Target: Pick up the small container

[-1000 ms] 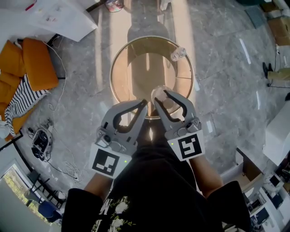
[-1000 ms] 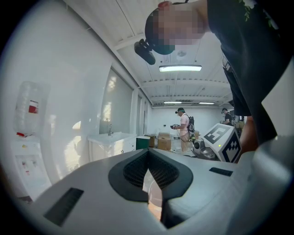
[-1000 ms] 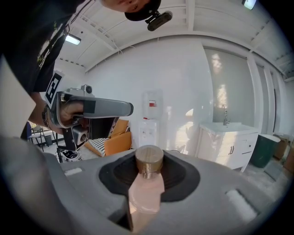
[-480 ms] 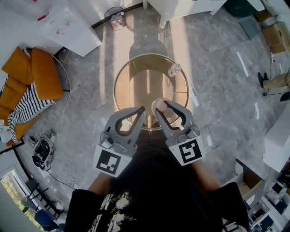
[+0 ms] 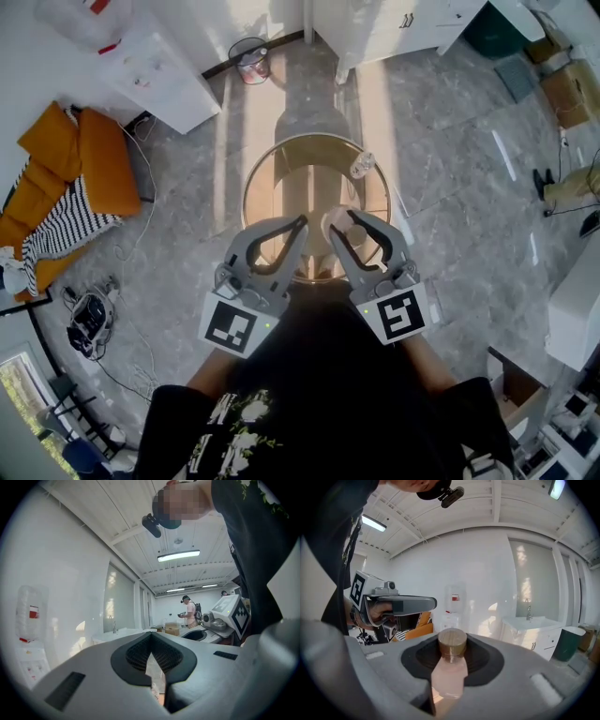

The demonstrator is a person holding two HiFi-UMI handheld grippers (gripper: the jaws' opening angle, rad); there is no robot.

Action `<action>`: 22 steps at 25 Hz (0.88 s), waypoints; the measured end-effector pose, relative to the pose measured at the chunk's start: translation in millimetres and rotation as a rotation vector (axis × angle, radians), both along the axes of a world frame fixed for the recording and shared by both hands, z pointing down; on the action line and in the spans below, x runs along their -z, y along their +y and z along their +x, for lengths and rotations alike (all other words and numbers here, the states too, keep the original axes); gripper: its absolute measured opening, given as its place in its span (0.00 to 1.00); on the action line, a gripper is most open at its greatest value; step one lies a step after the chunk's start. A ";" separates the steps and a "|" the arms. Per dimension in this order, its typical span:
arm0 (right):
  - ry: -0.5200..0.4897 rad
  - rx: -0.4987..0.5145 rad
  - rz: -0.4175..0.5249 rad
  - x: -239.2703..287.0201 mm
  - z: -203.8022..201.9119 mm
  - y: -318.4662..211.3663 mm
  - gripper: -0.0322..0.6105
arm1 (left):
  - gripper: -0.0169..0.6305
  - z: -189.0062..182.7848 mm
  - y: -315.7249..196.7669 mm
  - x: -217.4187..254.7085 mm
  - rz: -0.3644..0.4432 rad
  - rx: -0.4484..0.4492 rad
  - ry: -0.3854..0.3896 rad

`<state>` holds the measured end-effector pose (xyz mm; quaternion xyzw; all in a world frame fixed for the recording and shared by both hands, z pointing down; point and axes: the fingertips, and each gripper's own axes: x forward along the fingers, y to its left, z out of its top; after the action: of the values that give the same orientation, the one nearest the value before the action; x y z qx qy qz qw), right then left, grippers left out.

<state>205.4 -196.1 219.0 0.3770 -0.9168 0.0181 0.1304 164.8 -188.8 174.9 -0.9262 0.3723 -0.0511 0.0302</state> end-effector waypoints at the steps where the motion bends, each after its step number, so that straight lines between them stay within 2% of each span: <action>1: -0.004 0.003 0.015 5.5 -0.3 -1.0 0.23 | 0.04 0.4 -0.9 3.7 0.009 0.003 0.004; 14: -0.031 0.054 0.068 63.9 7.7 0.7 0.23 | 0.04 -6.5 0.1 23.6 0.037 0.044 -0.011; 22: -0.030 0.059 0.072 76.2 7.6 0.7 0.23 | 0.04 -6.3 1.7 35.7 0.065 0.042 -0.027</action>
<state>212.9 -195.5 142.8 0.3539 -0.9294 -0.0131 0.1035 158.4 -187.1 139.2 -0.9159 0.3927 -0.0521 0.0644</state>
